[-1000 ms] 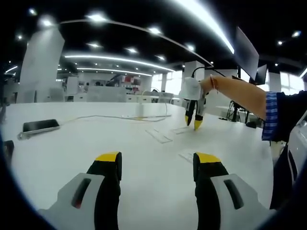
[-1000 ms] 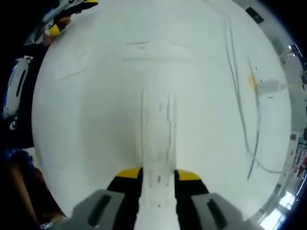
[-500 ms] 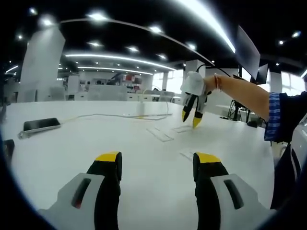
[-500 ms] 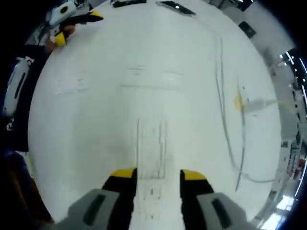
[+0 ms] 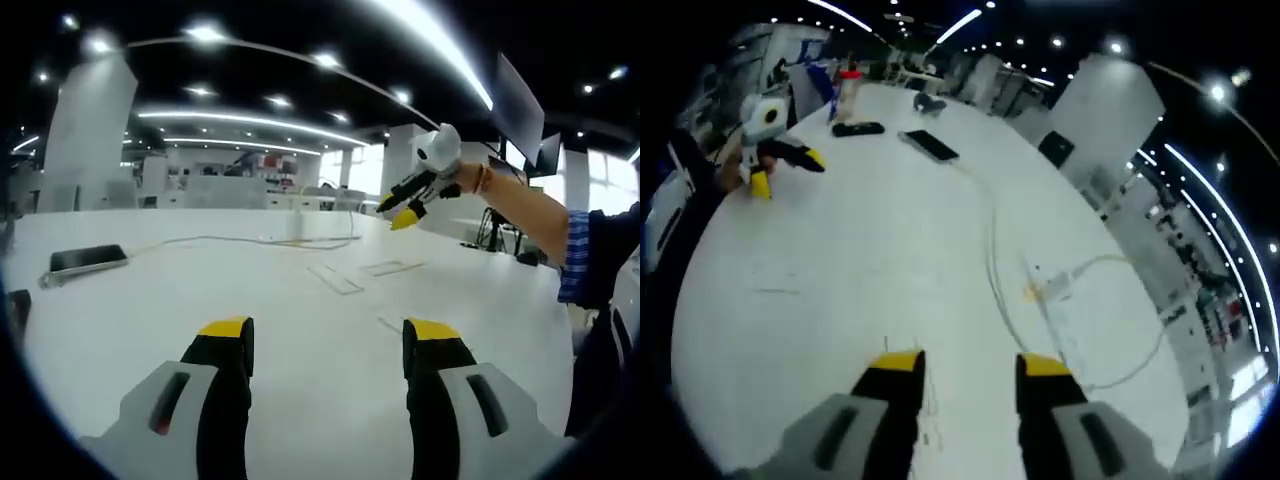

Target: Locate the socket holder cover, grip the socket holder cover, clip it into the socket holder slot.

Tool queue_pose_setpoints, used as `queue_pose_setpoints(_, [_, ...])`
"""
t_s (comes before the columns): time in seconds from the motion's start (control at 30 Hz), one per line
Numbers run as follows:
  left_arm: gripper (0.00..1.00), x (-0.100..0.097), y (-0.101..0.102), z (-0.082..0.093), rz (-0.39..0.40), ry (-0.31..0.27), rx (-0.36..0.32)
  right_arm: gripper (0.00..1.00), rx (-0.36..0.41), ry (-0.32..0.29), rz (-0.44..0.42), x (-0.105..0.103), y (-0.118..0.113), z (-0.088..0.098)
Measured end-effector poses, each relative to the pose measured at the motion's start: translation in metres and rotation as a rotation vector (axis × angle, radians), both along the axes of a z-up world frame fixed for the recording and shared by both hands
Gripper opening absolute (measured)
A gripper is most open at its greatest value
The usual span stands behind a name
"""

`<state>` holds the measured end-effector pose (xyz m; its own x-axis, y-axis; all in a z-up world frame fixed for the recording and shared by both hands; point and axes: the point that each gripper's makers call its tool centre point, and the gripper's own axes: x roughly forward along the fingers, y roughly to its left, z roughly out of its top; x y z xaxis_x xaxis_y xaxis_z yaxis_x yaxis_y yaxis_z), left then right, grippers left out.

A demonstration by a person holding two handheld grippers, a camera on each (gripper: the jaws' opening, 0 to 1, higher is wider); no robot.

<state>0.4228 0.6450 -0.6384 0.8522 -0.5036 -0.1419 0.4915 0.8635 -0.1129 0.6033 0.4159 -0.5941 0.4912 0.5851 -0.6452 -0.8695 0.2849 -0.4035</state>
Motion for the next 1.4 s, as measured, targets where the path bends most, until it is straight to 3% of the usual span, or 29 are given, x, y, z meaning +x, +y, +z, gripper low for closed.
queue_pose_setpoints(0.17, [0.6,0.002,0.003,0.001,0.008,-0.004,0.0,0.36,0.134,-0.073,-0.157,0.013,-0.034,0.019])
queue_pose_setpoints(0.27, [0.6,0.002,0.004,0.001,0.007,-0.004,-0.001,0.31,0.221,-0.179,-0.254,0.017,-0.057,0.036])
queue_pose_setpoints(0.37, [0.6,0.002,0.004,0.002,0.003,-0.005,-0.006,0.3,0.341,-0.273,-0.307,0.009,-0.072,0.051])
queue_pose_setpoints(0.47, [0.6,0.003,0.005,0.004,0.004,-0.012,-0.014,0.29,0.423,-0.314,-0.365,0.002,-0.085,0.054])
queue_pose_setpoints(0.53, [0.6,0.003,0.005,0.005,0.003,-0.013,-0.014,0.29,0.478,-0.299,-0.412,-0.003,-0.094,0.046])
queue_pose_setpoints(0.67, [0.6,0.003,0.006,0.005,0.003,-0.011,-0.014,0.29,0.49,-0.245,-0.478,-0.008,-0.107,0.019])
queue_pose_setpoints(0.8, [0.6,0.004,0.008,0.002,0.014,-0.002,-0.009,0.28,0.563,-0.23,-0.576,-0.006,-0.122,-0.001])
queue_pose_setpoints(0.9, [0.6,0.005,0.008,0.0,0.016,0.008,-0.003,0.28,0.493,-0.22,-0.617,-0.005,-0.134,-0.019])
queue_pose_setpoints(0.97, [0.6,0.004,0.008,-0.001,0.017,0.013,0.001,0.28,0.492,-0.22,-0.62,-0.005,-0.139,-0.025])
queue_pose_setpoints(1.1, [0.6,0.003,0.008,-0.002,0.019,0.022,0.007,0.24,0.518,-0.165,-0.636,-0.008,-0.146,-0.037])
queue_pose_setpoints(1.4, [0.6,-0.001,0.005,-0.003,0.011,0.035,0.01,0.18,0.453,-0.16,-0.641,-0.007,-0.148,-0.052])
